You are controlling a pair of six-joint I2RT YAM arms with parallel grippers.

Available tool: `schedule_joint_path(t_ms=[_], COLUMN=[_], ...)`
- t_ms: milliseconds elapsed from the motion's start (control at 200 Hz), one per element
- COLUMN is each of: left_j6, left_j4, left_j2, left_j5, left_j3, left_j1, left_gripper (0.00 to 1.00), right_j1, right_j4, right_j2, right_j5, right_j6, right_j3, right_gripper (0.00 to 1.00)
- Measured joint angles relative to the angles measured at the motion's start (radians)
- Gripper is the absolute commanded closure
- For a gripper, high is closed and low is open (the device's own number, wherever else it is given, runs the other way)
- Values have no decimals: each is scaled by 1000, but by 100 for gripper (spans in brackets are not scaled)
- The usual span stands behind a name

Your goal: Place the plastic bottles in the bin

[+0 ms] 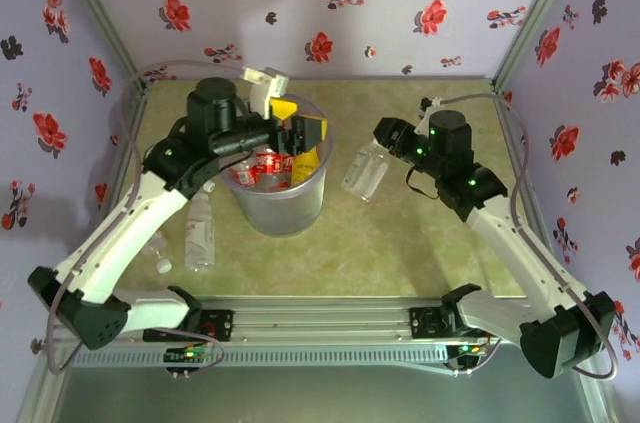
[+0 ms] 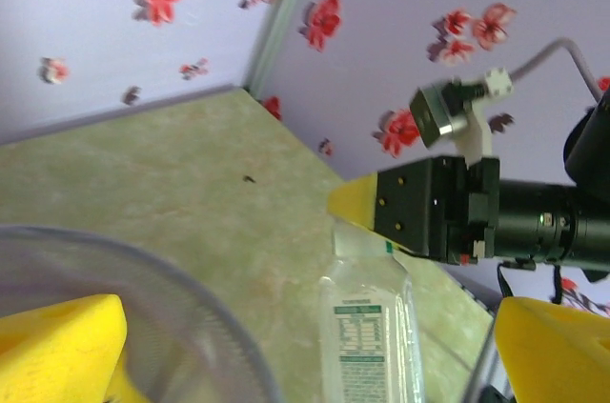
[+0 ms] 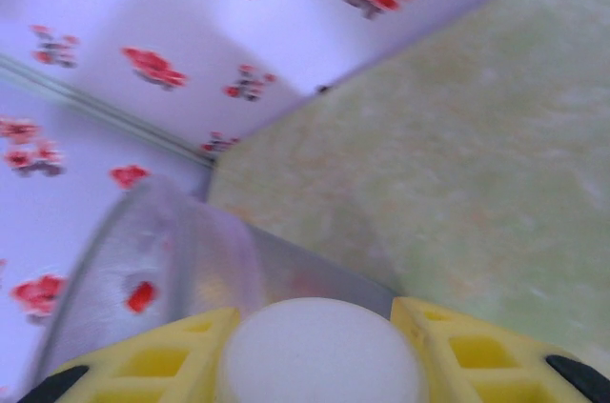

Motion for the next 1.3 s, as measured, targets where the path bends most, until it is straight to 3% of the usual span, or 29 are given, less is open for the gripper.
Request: schedule_joint_path(t_ms=[260,570,855,1115,1175,1300], left_j6=[0,-19,-23,-27,-27,-27], left_j4=[-10,3,6,8,9,10], left_j2=[132,235,241,247,251,252], left_j5=[39,57,64,59,57,56], left_j3=[63,88,109,117,120,122], left_j1=[-89,-141,-149,-149,-149,-149], left_gripper=[0,0,29,39,41,43], right_j1=[-2,-2,-2,-4,-6,-8], right_j4=[201,296,325,332,332,332], right_j2=[-11,8,30,30,30,30], right_j5=[-130,-209,-235,-234,-234,-234], right_j6=[5,14,15,12,11,13], right_j3=[-3,-3,-3,-3,-3,-3], right_gripper=[85,85,85,83,75,37])
